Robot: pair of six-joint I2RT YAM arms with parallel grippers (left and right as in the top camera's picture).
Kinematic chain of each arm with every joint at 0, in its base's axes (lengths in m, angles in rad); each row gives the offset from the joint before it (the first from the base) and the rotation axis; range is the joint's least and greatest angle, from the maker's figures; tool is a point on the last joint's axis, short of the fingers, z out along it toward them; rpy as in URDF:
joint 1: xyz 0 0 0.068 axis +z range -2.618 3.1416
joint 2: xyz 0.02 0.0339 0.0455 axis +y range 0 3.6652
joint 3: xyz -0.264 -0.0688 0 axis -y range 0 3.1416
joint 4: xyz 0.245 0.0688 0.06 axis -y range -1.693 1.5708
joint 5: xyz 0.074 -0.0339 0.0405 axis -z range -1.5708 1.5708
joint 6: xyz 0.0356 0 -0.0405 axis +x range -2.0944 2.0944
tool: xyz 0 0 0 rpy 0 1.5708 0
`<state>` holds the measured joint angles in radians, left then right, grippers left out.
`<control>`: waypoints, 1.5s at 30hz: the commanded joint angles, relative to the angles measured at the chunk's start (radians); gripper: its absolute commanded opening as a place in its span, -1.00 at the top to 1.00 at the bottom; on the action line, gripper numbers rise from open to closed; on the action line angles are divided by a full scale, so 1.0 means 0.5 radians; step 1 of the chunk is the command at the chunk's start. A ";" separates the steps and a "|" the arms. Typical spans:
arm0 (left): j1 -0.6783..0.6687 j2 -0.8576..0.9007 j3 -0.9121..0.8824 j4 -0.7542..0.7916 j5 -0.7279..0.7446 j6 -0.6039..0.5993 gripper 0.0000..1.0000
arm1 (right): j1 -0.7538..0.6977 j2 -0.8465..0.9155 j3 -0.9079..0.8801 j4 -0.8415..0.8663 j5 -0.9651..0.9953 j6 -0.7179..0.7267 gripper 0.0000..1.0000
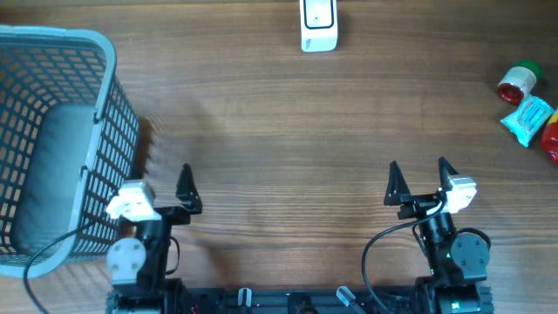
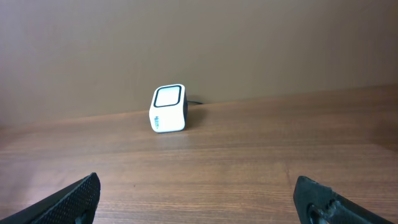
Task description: Scan the item barcode
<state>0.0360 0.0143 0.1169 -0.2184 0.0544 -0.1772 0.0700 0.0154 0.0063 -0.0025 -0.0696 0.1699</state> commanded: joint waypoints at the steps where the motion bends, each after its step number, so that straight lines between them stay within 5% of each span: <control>1: -0.046 -0.021 -0.145 0.134 -0.045 0.034 -1.00 | 0.011 -0.021 -0.002 0.006 0.036 -0.024 -0.99; 7: -0.042 -0.021 -0.223 0.393 -0.044 0.179 -1.00 | 0.011 -0.021 -0.002 0.006 0.036 -0.024 -0.99; 45: 0.006 -0.017 -0.223 0.286 -0.051 0.189 -1.00 | 0.011 -0.021 -0.002 0.006 0.036 -0.024 -0.99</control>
<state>0.0349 0.0128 0.0139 -0.0746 0.0391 -0.1059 0.0700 0.0154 0.0063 -0.0025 -0.0696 0.1699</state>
